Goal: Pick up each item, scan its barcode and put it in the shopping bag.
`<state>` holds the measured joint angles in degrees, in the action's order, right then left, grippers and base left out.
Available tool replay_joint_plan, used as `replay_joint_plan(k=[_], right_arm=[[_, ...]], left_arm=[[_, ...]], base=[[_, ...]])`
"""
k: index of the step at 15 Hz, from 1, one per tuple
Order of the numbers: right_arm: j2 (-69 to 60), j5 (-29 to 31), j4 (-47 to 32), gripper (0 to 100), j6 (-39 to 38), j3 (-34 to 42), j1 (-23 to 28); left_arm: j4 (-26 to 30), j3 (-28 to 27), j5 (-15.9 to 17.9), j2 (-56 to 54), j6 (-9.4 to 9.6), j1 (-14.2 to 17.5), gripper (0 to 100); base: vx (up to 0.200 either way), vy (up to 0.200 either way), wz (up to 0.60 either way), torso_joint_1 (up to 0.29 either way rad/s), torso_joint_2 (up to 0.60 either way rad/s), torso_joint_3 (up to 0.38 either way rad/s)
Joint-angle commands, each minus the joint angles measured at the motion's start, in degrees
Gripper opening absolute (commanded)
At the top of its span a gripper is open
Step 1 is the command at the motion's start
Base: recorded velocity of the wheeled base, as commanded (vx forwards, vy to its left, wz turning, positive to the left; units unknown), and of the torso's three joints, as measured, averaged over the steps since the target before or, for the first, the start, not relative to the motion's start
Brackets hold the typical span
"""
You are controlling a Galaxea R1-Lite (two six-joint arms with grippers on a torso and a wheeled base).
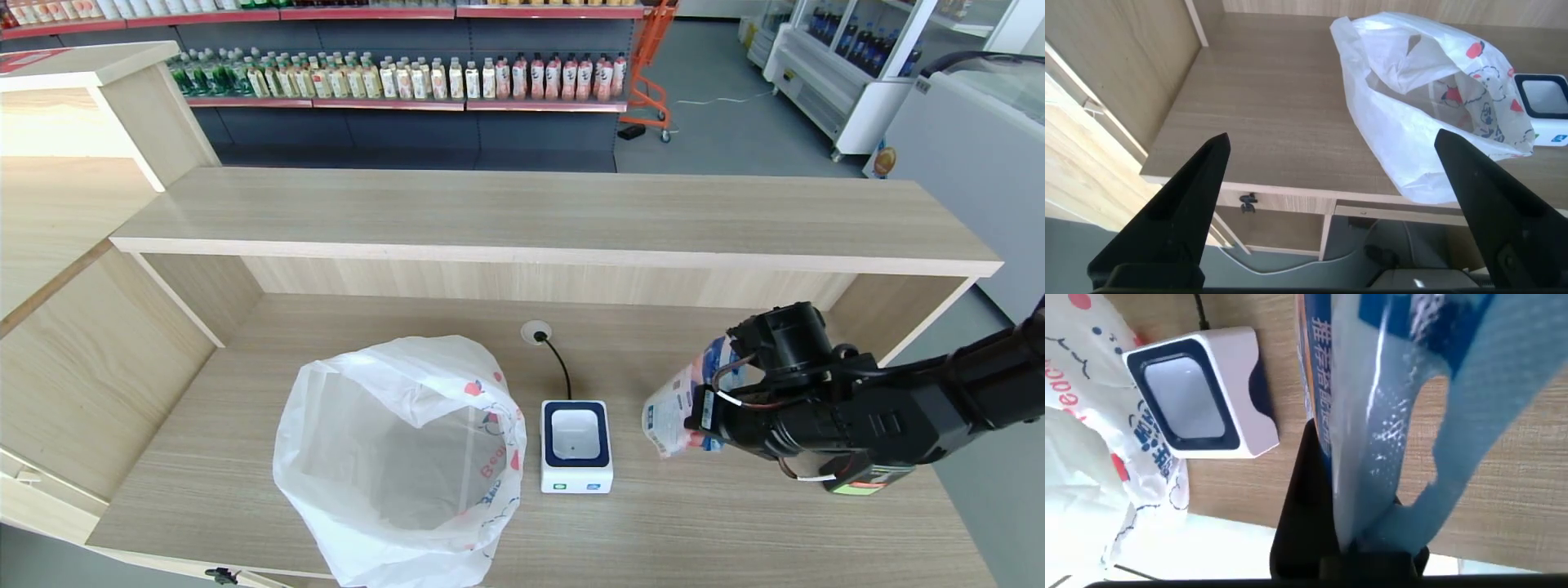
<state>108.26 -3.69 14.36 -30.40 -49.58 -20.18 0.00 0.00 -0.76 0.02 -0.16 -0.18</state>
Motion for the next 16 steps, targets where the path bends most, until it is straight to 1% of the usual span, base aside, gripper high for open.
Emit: replay_joint_plan(k=[1,2,4,5,6,8,10,13,14,15,16], right_arm=[[-7.5,-7.7,0.1,0,6.4,2.7,2.8],[-10.2,-13.8,0.1,0,9.2,4.1,3.9],[-14.9,-27.9,-0.2,0,15.7,5.5,7.3],[-16.4,-33.5,-0.3,0,18.3,6.0,8.7],[-18.6,-40.3,-0.6,0,19.6,6.5,9.7],[-21.9,-48.9,-2.6,0,15.7,7.3,10.4],[-27.0,-53.2,-2.8,0,9.5,9.7,9.9],[-31.5,-58.6,-3.1,0,8.0,11.8,8.7],[-32.4,-59.1,-3.6,0,7.8,12.1,8.1],[-34.4,-59.9,-6.2,0,5.4,11.9,6.8],[-36.1,-62.0,-6.7,0,2.6,11.9,5.9]], left_arm=[[0.0,0.0,0.0,0.0,-0.02,0.0,100],[0.0,0.0,0.0,0.0,-0.02,0.0,100],[0.0,0.0,0.0,0.0,-0.02,0.0,100],[0.0,0.0,0.0,0.0,-0.02,0.0,100],[0.0,0.0,0.0,0.0,-0.02,0.0,100],[0.0,0.0,0.0,0.0,-0.02,0.0,100],[0.0,0.0,0.0,0.0,-0.02,0.0,100],[0.0,0.0,0.0,0.0,-0.02,0.0,100],[0.0,0.0,0.0,0.0,-0.02,0.0,100],[0.0,0.0,0.0,0.0,-0.02,0.0,100],[0.0,0.0,0.0,0.0,-0.02,0.0,100]], base=[[0.0,0.0,0.0,0.0,0.0,0.0],[0.0,0.0,0.0,0.0,0.0,0.0],[0.0,0.0,0.0,0.0,0.0,0.0],[0.0,0.0,0.0,0.0,0.0,0.0],[0.0,0.0,0.0,0.0,0.0,0.0],[0.0,0.0,0.0,0.0,0.0,0.0],[0.0,0.0,0.0,0.0,0.0,0.0],[0.0,0.0,0.0,0.0,0.0,0.0],[0.0,0.0,0.0,0.0,0.0,0.0],[0.0,0.0,0.0,0.0,0.0,0.0],[0.0,0.0,0.0,0.0,0.0,0.0]])
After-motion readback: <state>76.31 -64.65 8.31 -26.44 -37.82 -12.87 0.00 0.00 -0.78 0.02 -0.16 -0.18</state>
